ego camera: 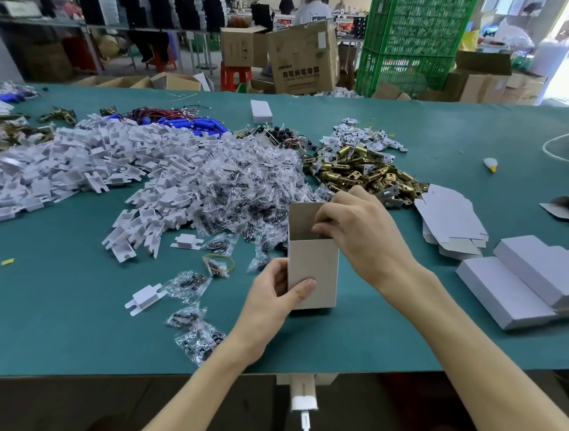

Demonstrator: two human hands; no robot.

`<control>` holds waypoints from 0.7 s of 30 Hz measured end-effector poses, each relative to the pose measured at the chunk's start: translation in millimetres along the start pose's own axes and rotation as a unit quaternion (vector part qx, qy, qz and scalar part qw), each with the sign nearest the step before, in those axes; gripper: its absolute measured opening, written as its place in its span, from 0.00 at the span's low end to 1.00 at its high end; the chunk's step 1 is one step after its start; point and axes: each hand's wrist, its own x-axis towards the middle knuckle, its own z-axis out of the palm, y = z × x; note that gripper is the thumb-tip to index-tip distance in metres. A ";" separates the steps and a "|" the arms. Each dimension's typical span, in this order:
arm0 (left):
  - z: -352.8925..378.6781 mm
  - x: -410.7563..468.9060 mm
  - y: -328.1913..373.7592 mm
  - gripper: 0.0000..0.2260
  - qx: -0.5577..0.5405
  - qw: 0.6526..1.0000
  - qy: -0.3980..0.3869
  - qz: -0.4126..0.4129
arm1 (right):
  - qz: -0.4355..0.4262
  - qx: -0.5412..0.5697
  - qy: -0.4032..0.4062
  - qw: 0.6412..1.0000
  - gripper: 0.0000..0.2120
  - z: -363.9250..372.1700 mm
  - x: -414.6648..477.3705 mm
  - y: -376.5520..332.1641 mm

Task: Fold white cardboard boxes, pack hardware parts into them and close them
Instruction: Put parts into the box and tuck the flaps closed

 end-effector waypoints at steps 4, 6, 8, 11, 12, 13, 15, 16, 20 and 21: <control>-0.5 0.3 -1.0 0.16 0.003 1.000 0.000 -0.003 | 0.008 0.003 -0.005 1.000 0.09 -2.0 -1.4 3.2; -0.4 0.6 -0.5 0.17 0.004 1.000 -0.001 -0.002 | 0.020 0.004 -0.028 0.999 0.10 -0.5 -3.0 4.4; 0.1 0.5 -0.2 0.18 0.004 1.000 -0.002 -0.003 | 0.034 -0.002 -0.061 0.998 0.13 1.3 -5.7 6.9; 0.0 0.4 -0.3 0.17 0.005 1.000 0.000 -0.005 | 0.041 0.003 -0.078 0.996 0.16 1.6 -9.7 9.3; 0.4 0.5 -0.2 0.17 0.004 1.000 0.000 -0.005 | 0.036 0.014 -0.059 0.998 0.15 2.0 -11.2 10.2; 0.7 0.3 -0.1 0.18 0.002 1.000 0.001 -0.003 | 0.030 0.033 -0.027 0.999 0.14 2.7 -13.2 11.0; 0.5 0.1 0.1 0.20 -0.007 1.000 0.003 -0.002 | 0.033 0.096 0.058 0.993 0.11 4.6 -15.7 15.3; 0.0 0.0 0.0 0.20 -0.012 1.000 0.004 -0.002 | 0.050 0.131 0.100 0.985 0.09 5.9 -15.9 20.2; -1.2 -0.1 -0.9 0.18 -0.029 0.999 0.012 -0.005 | 0.195 0.134 0.084 0.968 0.07 23.6 -16.9 54.5; -0.9 0.0 -0.5 0.19 -0.029 0.999 0.013 -0.004 | 0.222 0.117 0.039 0.967 0.08 32.0 -19.7 62.0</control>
